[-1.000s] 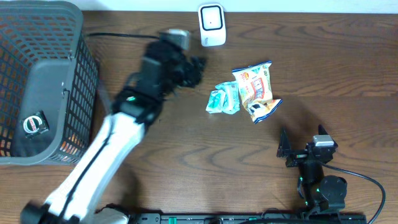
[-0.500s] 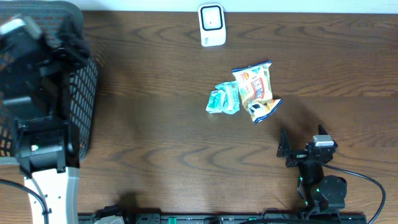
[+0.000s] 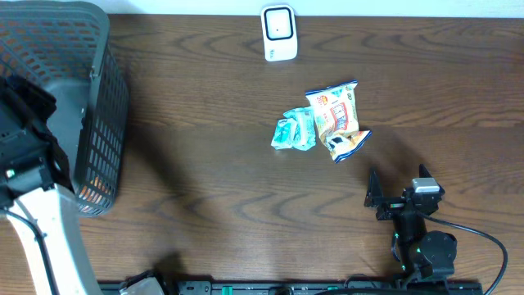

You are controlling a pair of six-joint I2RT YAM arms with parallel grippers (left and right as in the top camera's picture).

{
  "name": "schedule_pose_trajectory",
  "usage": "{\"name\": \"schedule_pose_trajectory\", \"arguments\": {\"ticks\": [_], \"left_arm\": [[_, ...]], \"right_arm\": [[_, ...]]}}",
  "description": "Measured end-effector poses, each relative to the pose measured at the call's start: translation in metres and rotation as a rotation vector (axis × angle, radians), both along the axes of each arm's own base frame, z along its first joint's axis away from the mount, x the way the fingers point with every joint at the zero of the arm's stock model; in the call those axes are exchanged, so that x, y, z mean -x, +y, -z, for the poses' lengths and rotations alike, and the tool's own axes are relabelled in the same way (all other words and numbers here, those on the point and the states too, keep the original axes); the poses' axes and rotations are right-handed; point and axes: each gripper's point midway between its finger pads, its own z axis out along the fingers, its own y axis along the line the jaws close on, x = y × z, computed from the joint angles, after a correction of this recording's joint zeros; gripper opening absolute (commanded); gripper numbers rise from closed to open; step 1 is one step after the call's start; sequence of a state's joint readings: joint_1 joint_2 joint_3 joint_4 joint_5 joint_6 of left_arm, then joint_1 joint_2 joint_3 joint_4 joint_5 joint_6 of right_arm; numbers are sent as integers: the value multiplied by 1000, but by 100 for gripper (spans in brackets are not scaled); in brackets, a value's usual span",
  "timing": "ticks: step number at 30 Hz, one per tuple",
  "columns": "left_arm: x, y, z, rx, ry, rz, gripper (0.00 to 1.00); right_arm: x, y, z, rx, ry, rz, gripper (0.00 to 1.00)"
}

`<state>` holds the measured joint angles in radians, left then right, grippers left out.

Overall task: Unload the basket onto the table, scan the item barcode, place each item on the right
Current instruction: 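Return the left gripper into the basket above the remaining items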

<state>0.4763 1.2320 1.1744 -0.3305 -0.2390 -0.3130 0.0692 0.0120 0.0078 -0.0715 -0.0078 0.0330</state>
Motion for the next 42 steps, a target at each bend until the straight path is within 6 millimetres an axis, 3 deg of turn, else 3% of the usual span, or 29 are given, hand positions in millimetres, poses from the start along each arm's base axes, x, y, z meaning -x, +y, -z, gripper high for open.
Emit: {"name": "schedule_pose_trajectory", "arguments": {"ticks": [3, 8, 17, 27, 33, 42], "left_arm": [[7, 19, 27, 1, 108, -81, 71], [14, 39, 56, -57, 293, -112, 71], [25, 48, 112, -23, 540, -86, 71], [25, 40, 181, 99, 726, -6, 71], [15, 27, 205, 179, 726, 77, 71], [19, 19, 214, 227, 745, 95, 71]], "right_arm": [[0, 0, 0, 0, 0, 0, 99], [0, 0, 0, 0, 0, 0, 99], [0, 0, 0, 0, 0, 0, 100], [0, 0, 0, 0, 0, 0, 99], [0, 0, 0, 0, 0, 0, 99], [0, 0, 0, 0, 0, 0, 99]]}}
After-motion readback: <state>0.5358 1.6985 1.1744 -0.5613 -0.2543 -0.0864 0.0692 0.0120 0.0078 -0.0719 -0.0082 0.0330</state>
